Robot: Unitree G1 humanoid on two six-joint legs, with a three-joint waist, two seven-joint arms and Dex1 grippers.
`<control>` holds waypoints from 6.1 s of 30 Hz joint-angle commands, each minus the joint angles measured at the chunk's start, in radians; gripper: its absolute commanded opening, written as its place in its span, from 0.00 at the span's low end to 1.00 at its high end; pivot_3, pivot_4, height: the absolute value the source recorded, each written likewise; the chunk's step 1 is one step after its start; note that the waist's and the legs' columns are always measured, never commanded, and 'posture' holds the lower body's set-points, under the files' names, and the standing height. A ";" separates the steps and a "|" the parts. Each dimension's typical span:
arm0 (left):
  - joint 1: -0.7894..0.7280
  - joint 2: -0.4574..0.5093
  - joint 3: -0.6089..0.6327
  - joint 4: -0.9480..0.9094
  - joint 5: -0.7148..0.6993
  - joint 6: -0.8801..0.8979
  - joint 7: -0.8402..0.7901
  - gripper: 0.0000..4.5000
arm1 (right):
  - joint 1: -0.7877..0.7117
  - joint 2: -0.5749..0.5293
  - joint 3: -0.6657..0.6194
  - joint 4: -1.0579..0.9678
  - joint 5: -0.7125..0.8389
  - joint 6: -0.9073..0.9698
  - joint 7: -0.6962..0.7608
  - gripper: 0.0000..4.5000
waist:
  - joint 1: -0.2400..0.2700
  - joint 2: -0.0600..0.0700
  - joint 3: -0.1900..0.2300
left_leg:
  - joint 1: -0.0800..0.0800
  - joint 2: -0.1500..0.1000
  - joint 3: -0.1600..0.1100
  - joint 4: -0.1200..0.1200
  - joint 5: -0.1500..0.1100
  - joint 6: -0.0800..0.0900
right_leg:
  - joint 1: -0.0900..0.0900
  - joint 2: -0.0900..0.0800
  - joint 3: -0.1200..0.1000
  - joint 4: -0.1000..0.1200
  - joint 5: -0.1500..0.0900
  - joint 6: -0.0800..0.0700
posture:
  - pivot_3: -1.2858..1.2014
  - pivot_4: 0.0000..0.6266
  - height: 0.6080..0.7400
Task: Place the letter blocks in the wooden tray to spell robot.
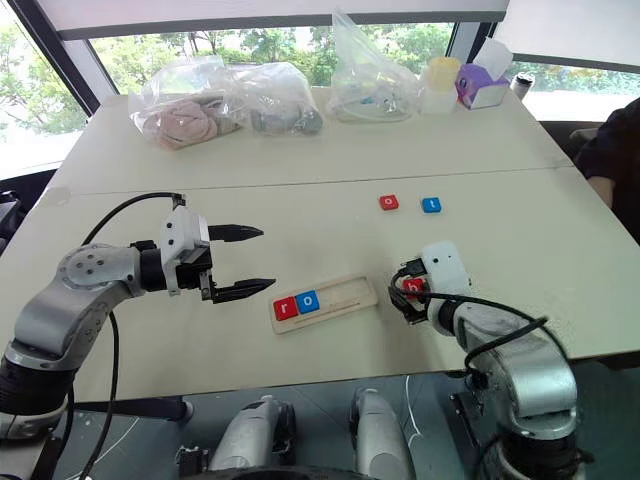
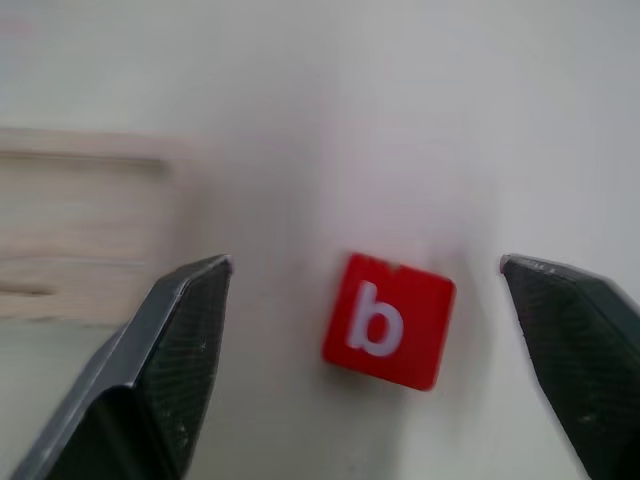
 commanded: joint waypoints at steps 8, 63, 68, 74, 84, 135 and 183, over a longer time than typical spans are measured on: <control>-0.033 -0.010 0.001 0.009 0.012 -0.033 -0.009 1.00 | 0.073 -0.422 0.069 0.218 -0.025 -0.689 0.558 0.99 | 0.000 -0.005 0.004 | 0.000 -0.002 -0.004 -0.002 0.000 0.000 | 0.003 0.002 -0.003 -0.006 0.000 0.000 | 0.52 0.24 1.00; -0.019 0.010 0.003 -0.017 0.036 -0.042 0.014 1.00 | -0.420 -0.175 0.403 0.605 -0.192 -0.987 0.891 0.25 | 0.007 -0.008 0.006 | 0.004 -0.003 -0.001 0.003 0.000 0.000 | 0.005 0.002 -0.002 0.004 0.000 0.000 | 0.52 0.24 1.00; 0.003 0.024 0.015 -0.051 0.013 -0.017 0.006 1.00 | -0.461 -0.110 0.477 0.635 -0.229 -0.993 0.893 0.25 | 0.006 -0.008 0.006 | 0.003 -0.003 -0.001 0.003 0.000 0.000 | 0.005 0.001 -0.002 0.003 0.001 -0.001 | 0.52 0.24 1.00; 0.075 0.091 0.045 -0.117 -0.023 0.022 -0.035 1.00 | -0.486 -0.065 0.533 0.720 -0.269 -1.055 0.900 0.25 | 0.002 -0.008 0.006 | 0.003 -0.003 0.000 0.003 0.000 0.000 | 0.004 0.001 -0.002 0.004 0.003 -0.004 | 0.52 0.24 1.00; 0.144 0.156 0.065 -0.158 -0.026 0.022 -0.051 1.00 | -0.495 -0.019 0.559 0.791 -0.295 -1.093 0.919 0.25 | 0.003 -0.008 0.006 | 0.003 -0.003 0.000 0.003 0.000 0.000 | 0.004 0.001 -0.002 0.004 0.002 -0.003 | 0.52 0.24 1.00; 0.072 0.122 0.024 -0.149 -0.010 0.035 0.005 1.00 | -0.531 0.050 0.564 0.889 -0.346 -1.133 0.923 0.91 | 0.002 -0.008 0.006 | 0.004 -0.003 0.001 0.003 0.001 0.000 | 0.005 0.002 -0.002 0.005 0.003 -0.004 | 0.52 0.24 1.00; 0.044 0.081 -0.012 -0.138 0.019 0.030 0.017 1.00 | -0.812 0.405 0.038 1.594 -0.352 -0.849 -0.284 0.91 | -0.008 -0.007 0.006 | 0.003 -0.004 0.001 0.002 0.001 0.000 | 0.004 0.002 0.000 0.006 0.004 -0.003 | 0.52 0.24 1.00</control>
